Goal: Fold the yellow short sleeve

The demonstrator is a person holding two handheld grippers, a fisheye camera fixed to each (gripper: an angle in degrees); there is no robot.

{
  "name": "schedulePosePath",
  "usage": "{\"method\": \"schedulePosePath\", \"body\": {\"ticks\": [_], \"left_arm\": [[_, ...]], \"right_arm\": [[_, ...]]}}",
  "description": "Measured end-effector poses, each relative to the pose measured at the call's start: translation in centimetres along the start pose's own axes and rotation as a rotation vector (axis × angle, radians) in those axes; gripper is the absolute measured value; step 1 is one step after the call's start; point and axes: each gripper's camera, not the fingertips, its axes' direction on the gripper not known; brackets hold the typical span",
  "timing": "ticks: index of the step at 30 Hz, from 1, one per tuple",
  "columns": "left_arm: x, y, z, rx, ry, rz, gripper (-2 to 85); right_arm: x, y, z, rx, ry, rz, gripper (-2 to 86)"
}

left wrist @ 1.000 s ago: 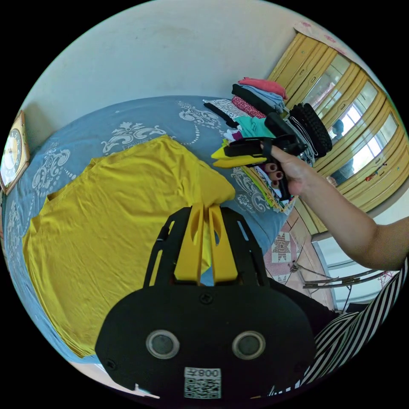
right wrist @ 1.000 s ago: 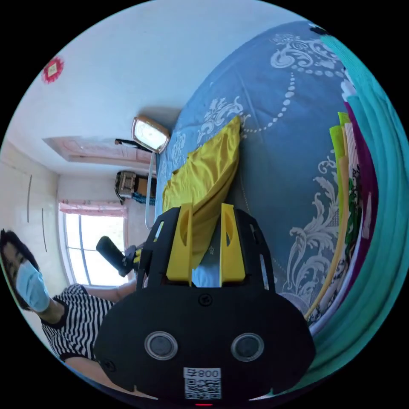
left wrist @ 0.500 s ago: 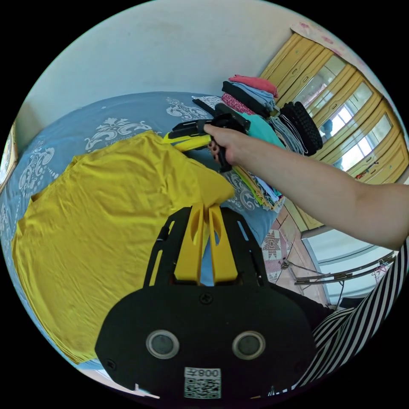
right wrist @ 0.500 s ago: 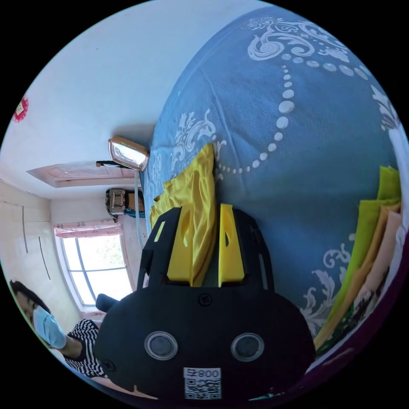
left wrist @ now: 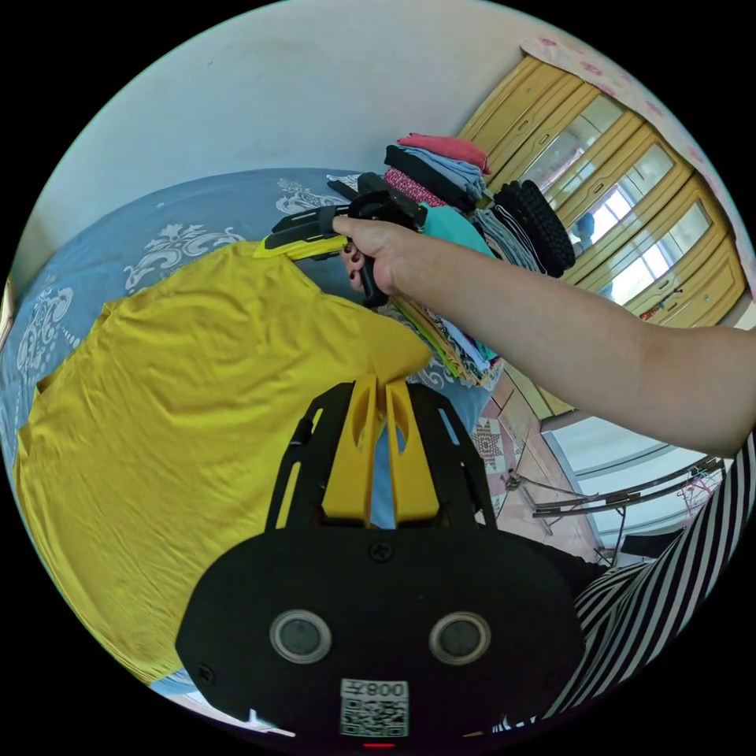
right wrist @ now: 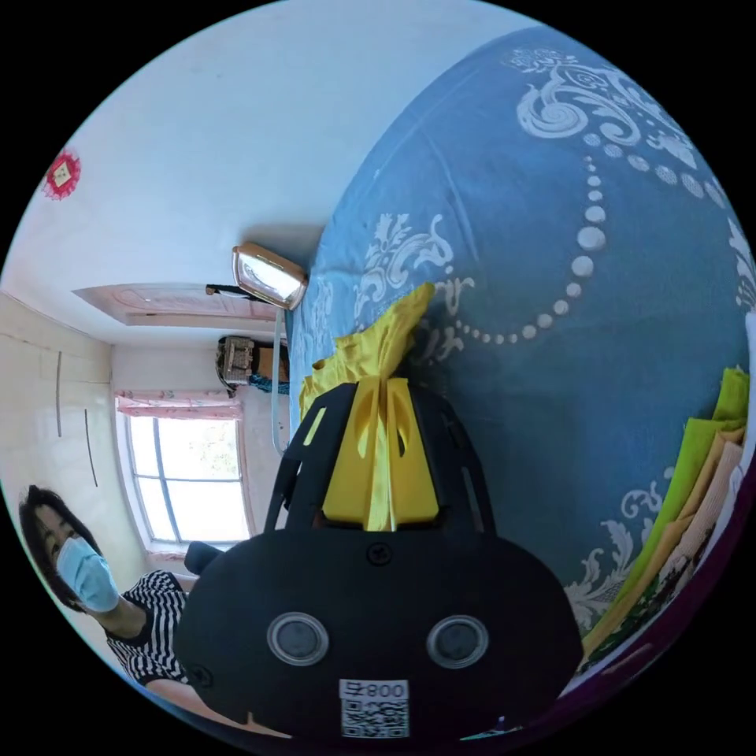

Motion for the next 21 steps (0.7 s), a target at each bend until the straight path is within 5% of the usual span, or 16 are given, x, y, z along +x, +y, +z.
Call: {"method": "schedulePosePath", "body": {"ticks": [10,21], "left_arm": [[-5.0,6.0,-10.0,0.156,0.037,-0.054,1.8],[-18.1,23.4,-26.9,0.420,0.085,-0.315,1.9]], "right_arm": [[-14.8,-3.1,3.7,-0.001,-0.066,-0.123,0.8],[-36.0,-5.9,17.1,-0.114,-0.075,-0.330,0.8]]}}
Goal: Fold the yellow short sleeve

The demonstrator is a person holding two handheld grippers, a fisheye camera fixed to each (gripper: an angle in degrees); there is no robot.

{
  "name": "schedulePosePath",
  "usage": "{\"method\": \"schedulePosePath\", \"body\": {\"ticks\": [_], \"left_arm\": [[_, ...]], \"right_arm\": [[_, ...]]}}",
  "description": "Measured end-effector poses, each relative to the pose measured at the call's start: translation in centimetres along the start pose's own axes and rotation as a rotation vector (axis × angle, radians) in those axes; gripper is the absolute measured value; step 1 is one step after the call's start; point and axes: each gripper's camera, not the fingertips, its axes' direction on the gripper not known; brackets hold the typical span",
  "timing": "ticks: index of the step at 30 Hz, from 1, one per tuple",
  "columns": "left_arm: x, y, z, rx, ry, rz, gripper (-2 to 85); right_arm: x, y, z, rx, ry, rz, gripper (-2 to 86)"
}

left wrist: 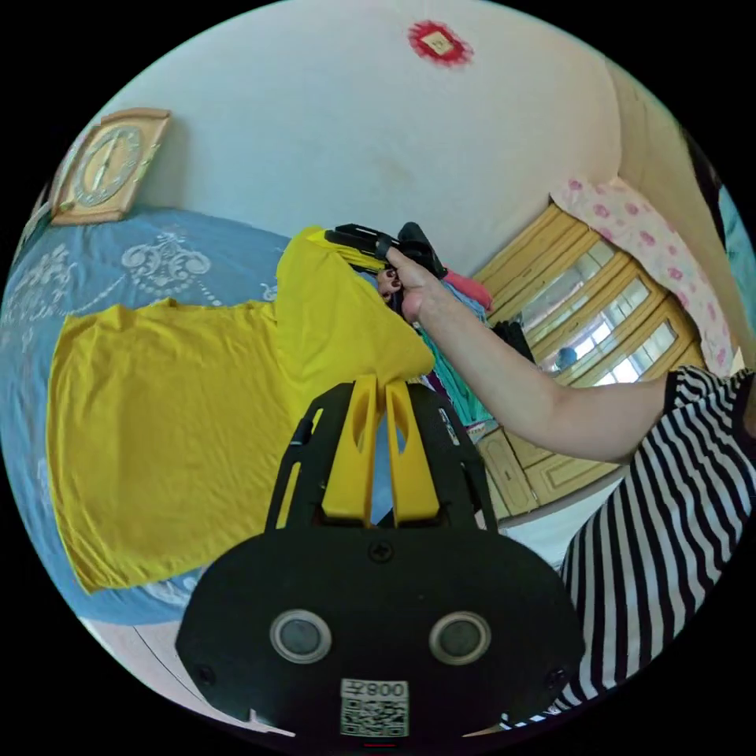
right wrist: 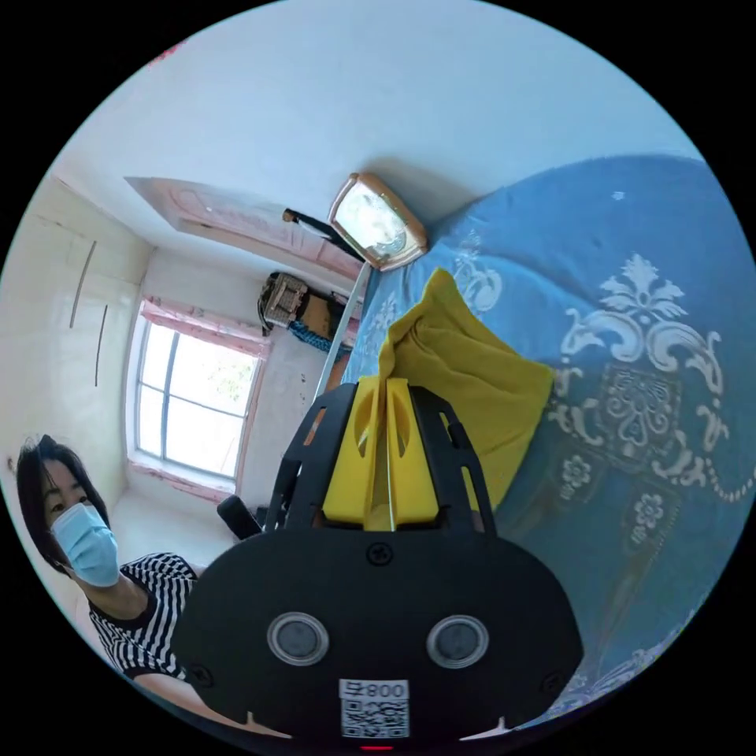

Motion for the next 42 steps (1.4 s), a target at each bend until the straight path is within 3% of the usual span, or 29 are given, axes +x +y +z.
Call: {"method": "schedulePosePath", "body": {"ticks": [8,17,32,42], "left_arm": [[-11.6,6.3,-12.2,0.133,0.003,-0.232,1.9],[-22.6,13.4,-22.2,0.218,0.009,-0.430,1.8],[-36.4,24.4,-33.7,0.338,0.097,-0.708,1.7],[-42.0,30.7,-39.2,0.402,0.182,-0.828,0.9]], "right_arm": [[-10.0,-6.4,14.7,-0.167,0.042,-0.051,0.9],[-16.9,-10.1,25.5,-0.278,0.086,-0.054,0.8],[-23.7,-12.6,37.9,-0.435,0.215,-0.040,1.2],[-24.2,-12.0,39.0,-0.426,0.146,0.012,2.8]]}}
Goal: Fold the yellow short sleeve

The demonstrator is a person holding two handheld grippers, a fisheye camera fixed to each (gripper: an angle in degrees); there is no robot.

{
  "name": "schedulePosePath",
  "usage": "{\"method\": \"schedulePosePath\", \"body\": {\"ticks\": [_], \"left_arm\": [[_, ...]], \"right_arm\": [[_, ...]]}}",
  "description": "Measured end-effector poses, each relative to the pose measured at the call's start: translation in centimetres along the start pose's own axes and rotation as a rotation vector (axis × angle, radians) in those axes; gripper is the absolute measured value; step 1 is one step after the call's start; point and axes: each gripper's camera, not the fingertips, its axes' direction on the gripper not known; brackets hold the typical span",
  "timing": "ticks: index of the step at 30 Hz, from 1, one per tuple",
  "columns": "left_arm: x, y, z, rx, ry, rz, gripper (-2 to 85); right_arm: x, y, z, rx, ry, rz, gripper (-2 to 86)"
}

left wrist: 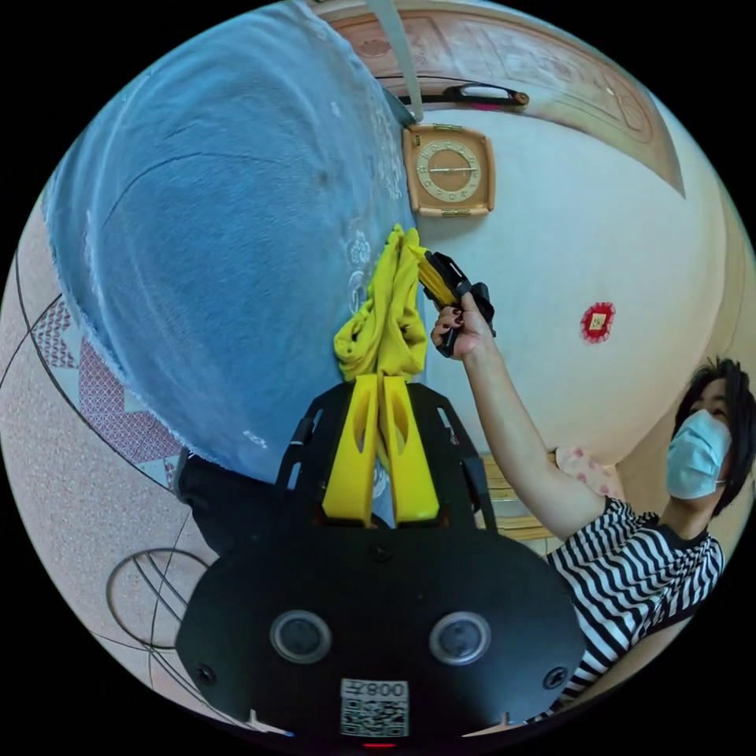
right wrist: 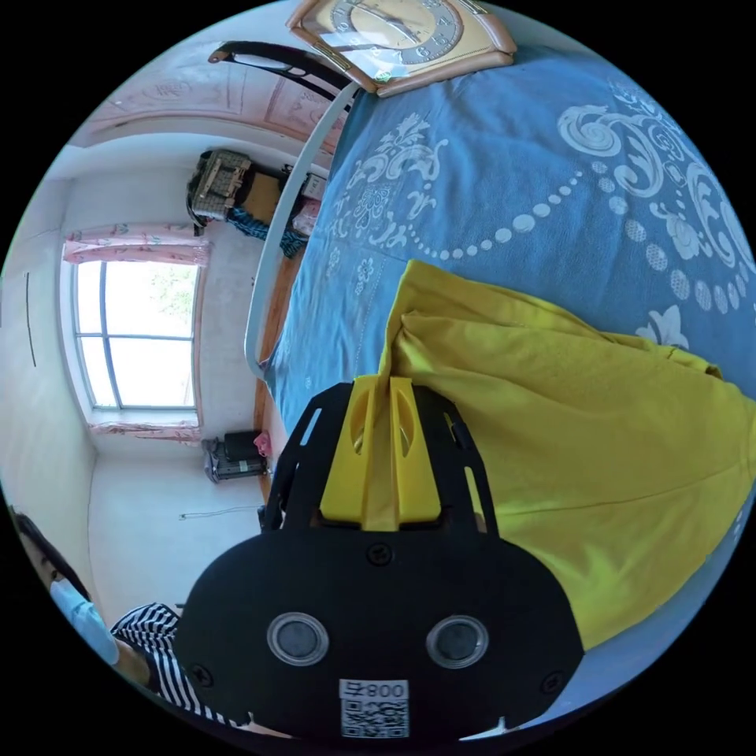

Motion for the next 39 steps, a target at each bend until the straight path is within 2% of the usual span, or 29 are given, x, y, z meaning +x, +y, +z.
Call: {"method": "schedulePosePath", "body": {"ticks": [6,12,15,18,23,30,39], "left_arm": [[-1.6,-0.2,-3.7,0.035,0.012,-0.024,0.6],[-2.5,0.4,-7.6,0.068,0.006,-0.029,0.5],[-2.1,0.8,-8.6,0.032,-0.014,0.011,1.1],[-1.9,1.3,-8.6,-0.031,-0.024,0.042,2.6],[-1.8,2.3,-7.4,-0.116,0.027,0.038,6.6],[-0.9,3.4,-6.2,-0.186,0.033,0.034,7.3],[-0.5,5.3,-5.0,-0.211,0.063,-0.018,9.2]], "right_arm": [[-1.1,2.3,-1.7,0.043,-0.116,-0.078,3.5],[-0.7,10.9,-8.2,0.100,-0.147,-0.194,4.6],[2.2,18.8,-11.6,0.125,-0.095,-0.132,5.8],[6.5,27.3,-13.4,0.124,-0.067,0.022,7.3],[12.8,38.5,-12.3,0.098,-0.184,0.267,9.5],[14.7,43.1,-10.0,0.074,-0.289,0.276,9.0],[16.5,48.4,-11.1,0.120,-0.410,0.236,2.9]]}}
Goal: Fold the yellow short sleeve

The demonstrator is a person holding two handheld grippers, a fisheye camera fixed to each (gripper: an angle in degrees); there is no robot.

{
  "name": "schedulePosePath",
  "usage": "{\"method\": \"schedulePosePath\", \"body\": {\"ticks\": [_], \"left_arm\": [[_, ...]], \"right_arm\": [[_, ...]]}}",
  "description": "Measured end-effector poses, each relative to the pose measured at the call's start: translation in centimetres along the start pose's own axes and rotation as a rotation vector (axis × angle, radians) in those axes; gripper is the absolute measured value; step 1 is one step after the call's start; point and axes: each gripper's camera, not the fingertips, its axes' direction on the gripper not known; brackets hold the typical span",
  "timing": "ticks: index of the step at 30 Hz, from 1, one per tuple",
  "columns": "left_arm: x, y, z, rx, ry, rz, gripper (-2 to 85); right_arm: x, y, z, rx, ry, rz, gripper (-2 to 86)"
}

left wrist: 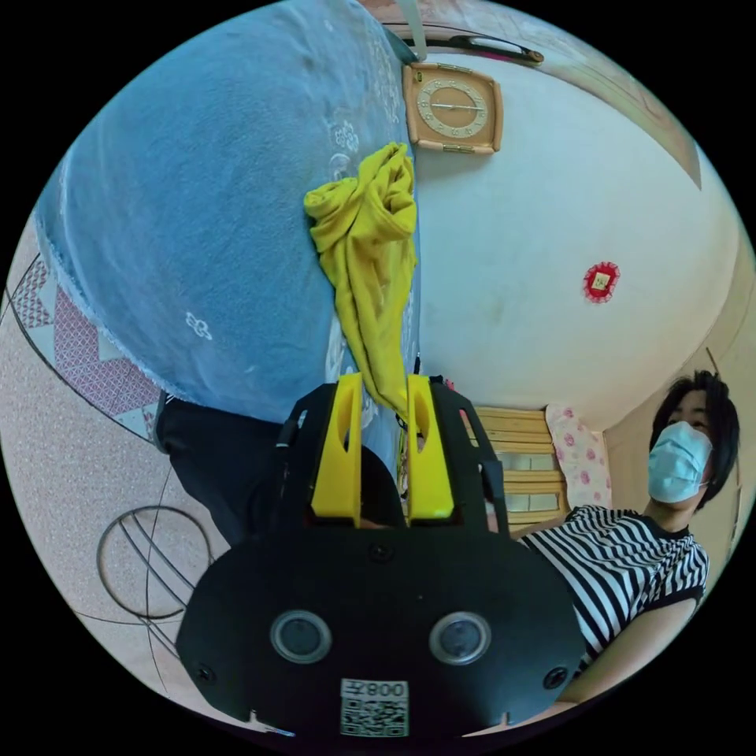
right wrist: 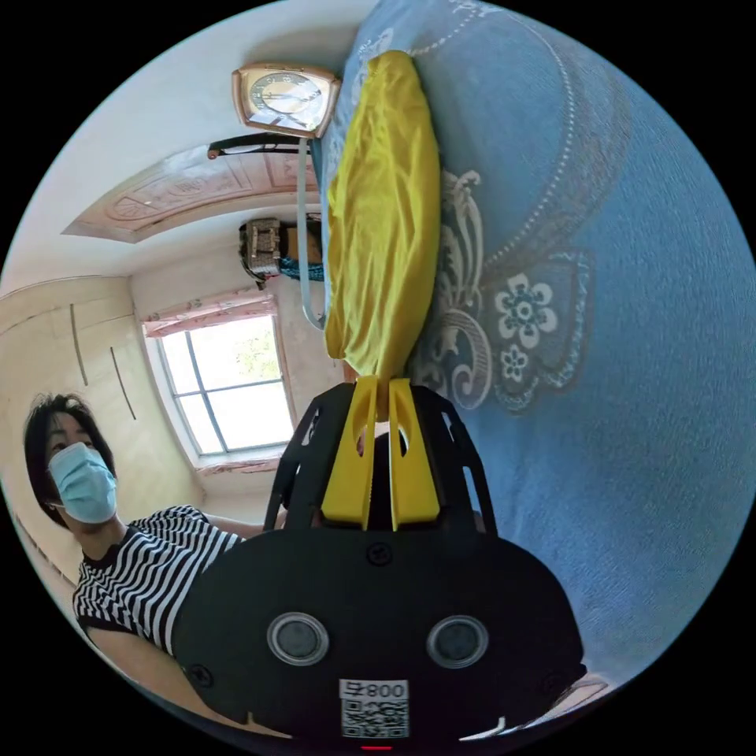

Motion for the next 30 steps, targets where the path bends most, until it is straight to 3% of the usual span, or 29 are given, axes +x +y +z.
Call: {"method": "schedulePosePath", "body": {"ticks": [13,18,30], "left_arm": [[2.3,0.8,-0.1,0.238,0.119,-0.038,13.1],[3.8,2.4,-0.5,0.349,0.138,-0.076,5.4],[13.6,9.3,3.3,0.257,0.166,0.039,3.4]], "right_arm": [[-0.4,8.2,-7.1,0.070,-0.137,-0.138,1.7],[1.3,12.1,-9.9,0.103,-0.141,-0.134,1.6],[3.9,25.2,-18.0,0.165,-0.162,-0.177,1.4]]}}
